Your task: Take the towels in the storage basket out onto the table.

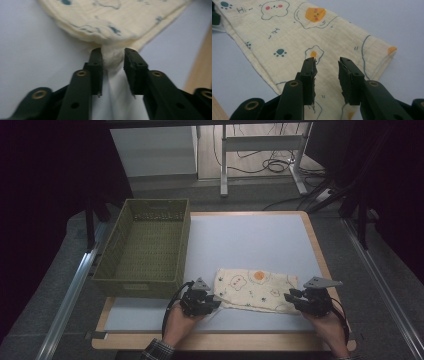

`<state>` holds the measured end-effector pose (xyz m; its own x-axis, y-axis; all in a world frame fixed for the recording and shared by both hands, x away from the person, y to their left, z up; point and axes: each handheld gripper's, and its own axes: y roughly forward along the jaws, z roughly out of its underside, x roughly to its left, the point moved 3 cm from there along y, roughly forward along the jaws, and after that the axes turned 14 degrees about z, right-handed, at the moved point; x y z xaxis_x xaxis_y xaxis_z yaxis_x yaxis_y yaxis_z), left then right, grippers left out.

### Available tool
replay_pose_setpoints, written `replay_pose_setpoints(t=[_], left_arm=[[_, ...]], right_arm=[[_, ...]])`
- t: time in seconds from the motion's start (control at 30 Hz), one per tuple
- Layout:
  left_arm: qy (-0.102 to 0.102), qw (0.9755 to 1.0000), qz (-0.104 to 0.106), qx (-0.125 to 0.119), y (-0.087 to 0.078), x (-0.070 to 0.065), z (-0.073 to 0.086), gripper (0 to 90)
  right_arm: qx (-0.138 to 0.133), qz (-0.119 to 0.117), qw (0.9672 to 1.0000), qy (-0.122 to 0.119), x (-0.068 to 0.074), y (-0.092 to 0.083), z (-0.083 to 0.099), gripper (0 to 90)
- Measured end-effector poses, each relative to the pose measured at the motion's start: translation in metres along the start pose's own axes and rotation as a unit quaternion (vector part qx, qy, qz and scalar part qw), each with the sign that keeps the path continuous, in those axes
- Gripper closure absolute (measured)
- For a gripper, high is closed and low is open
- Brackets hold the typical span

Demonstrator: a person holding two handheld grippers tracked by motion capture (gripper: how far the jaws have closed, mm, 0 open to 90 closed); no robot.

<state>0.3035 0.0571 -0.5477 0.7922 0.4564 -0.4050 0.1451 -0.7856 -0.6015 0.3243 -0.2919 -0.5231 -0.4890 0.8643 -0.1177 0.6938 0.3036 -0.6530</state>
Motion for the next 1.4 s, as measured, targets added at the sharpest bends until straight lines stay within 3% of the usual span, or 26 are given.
replay_pose_setpoints(t=[0.1, 0.17, 0.27, 0.4, 0.47, 0.6, 0.77, 0.93, 1.0, 1.1, 1.4], left_arm=[[-0.005, 0.9998, 0.017, -0.009, -0.015, -0.01, 0.003, 70.8], [-0.004, 1.0, -0.001, -0.005, -0.027, -0.015, 0.009, 66.9], [0.011, 0.9989, -0.045, 0.0, -0.038, -0.02, 0.012, 62.0], [0.033, 0.9977, -0.058, -0.008, -0.031, -0.018, -0.003, 59.7], [0.05, 0.996, -0.075, -0.003, -0.02, -0.012, -0.012, 60.1], [0.054, 0.9954, -0.079, -0.006, -0.007, -0.001, -0.019, 59.8], [0.054, 0.9953, -0.081, 0.005, 0.0, 0.009, -0.011, 56.9], [0.054, 0.996, -0.07, 0.01, 0.003, 0.013, -0.007, 75.1], [0.056, 0.9962, -0.067, 0.007, 0.003, 0.012, -0.009, 82.5], [0.062, 0.9957, -0.068, 0.0, -0.001, 0.008, -0.013, 84.8], [0.066, 0.9958, -0.062, -0.006, -0.015, -0.013, -0.017, 82.8]], right_arm=[[0.001, 0.002, 1.0, 0.003, -0.002, 0.001, 0.001, 65.9], [-0.001, 0.002, 1.0, 0.004, -0.002, 0.001, 0.001, 65.7], [0.001, 0.001, 1.0, 0.003, -0.001, 0.001, 0.003, 65.3], [0.0, 0.002, 1.0, 0.004, -0.002, 0.0, 0.004, 65.2], [-0.002, 0.003, 1.0, 0.007, -0.003, -0.004, 0.004, 65.2], [0.001, 0.003, 0.9999, 0.01, -0.01, -0.015, 0.007, 65.8], [0.006, -0.007, 0.9999, 0.014, -0.013, -0.029, 0.017, 64.5], [0.029, -0.014, 0.9995, -0.006, -0.002, -0.023, 0.03, 64.1], [0.033, 0.002, 0.9993, -0.018, 0.0, -0.019, 0.033, 74.8], [0.023, 0.0, 0.9996, -0.018, 0.0, -0.021, 0.03, 85.2], [0.006, 0.004, 0.9997, -0.024, 0.0, -0.035, 0.022, 86.7]])
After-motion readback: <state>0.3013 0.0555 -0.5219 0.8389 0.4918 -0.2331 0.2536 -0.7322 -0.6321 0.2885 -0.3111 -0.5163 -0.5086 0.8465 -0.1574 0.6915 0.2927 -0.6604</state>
